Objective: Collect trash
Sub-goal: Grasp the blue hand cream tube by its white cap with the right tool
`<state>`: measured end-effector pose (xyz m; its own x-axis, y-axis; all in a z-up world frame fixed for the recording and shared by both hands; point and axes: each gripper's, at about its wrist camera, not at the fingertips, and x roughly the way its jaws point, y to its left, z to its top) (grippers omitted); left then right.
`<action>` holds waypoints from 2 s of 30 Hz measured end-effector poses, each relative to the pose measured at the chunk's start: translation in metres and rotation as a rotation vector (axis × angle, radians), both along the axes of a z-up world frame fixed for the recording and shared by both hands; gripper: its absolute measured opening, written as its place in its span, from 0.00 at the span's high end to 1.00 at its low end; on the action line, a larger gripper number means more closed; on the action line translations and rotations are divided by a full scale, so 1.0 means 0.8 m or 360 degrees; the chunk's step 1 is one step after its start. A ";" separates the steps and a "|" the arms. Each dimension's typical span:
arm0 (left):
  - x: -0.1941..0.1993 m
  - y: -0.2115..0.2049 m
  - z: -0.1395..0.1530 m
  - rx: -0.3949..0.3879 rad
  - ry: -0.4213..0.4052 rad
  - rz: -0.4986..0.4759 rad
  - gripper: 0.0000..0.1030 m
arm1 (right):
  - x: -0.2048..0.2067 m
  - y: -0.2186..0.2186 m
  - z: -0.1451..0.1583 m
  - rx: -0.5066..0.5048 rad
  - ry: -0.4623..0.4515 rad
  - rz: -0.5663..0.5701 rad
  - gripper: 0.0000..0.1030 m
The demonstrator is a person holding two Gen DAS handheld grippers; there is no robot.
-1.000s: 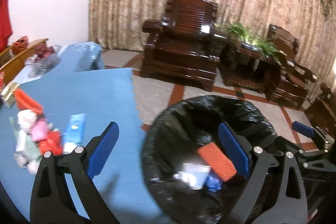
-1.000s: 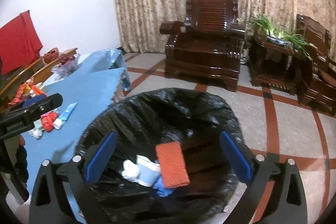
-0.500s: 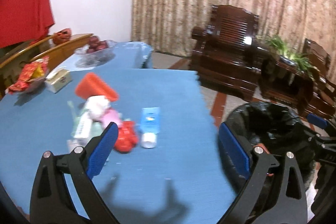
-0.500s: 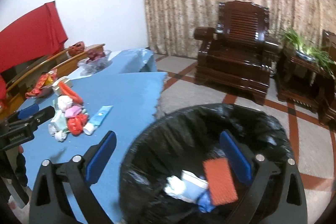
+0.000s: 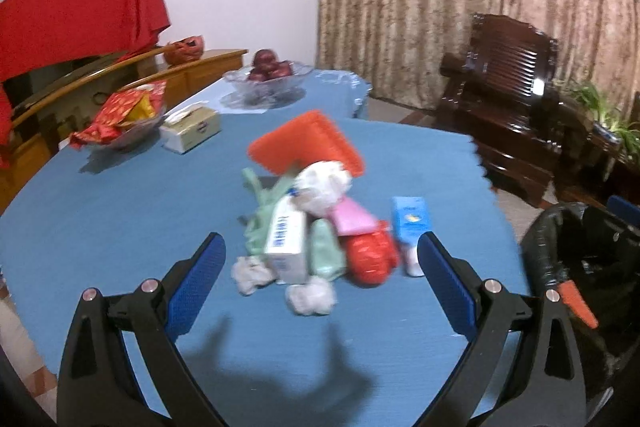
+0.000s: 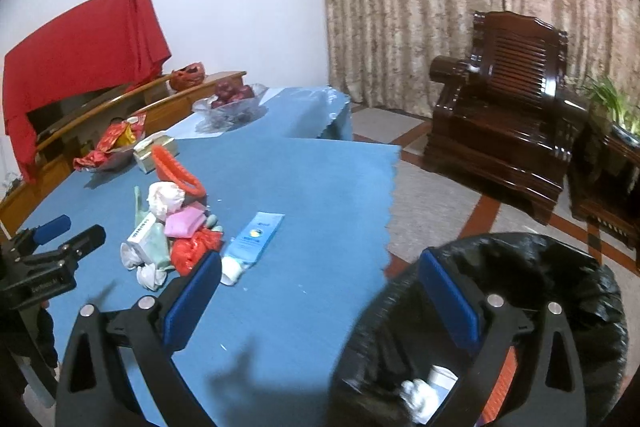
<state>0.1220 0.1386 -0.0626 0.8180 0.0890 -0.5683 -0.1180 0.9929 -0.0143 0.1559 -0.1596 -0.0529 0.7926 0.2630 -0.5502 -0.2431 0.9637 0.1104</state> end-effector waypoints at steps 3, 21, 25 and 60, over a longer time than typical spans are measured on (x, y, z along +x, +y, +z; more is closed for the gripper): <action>0.005 0.024 -0.013 0.0003 0.0033 0.0063 0.09 | 0.017 0.026 -0.013 -0.0001 0.0033 0.0031 0.06; 0.022 0.086 -0.072 -0.0010 0.0174 0.0191 0.09 | 0.077 0.127 -0.096 -0.0093 0.0277 0.0131 0.17; 0.025 0.093 -0.078 -0.0016 0.0187 0.0202 0.09 | 0.084 0.140 -0.110 -0.0114 0.0330 0.0148 0.19; 0.034 0.062 -0.082 -0.0069 0.0193 0.0139 0.09 | 0.124 0.144 -0.137 -0.0095 0.0453 0.0123 0.71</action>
<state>0.1491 0.1884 -0.1284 0.7332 0.1298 -0.6675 -0.2071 0.9776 -0.0374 0.2550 -0.0443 -0.1629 0.5830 0.2770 -0.7638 -0.2834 0.9504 0.1284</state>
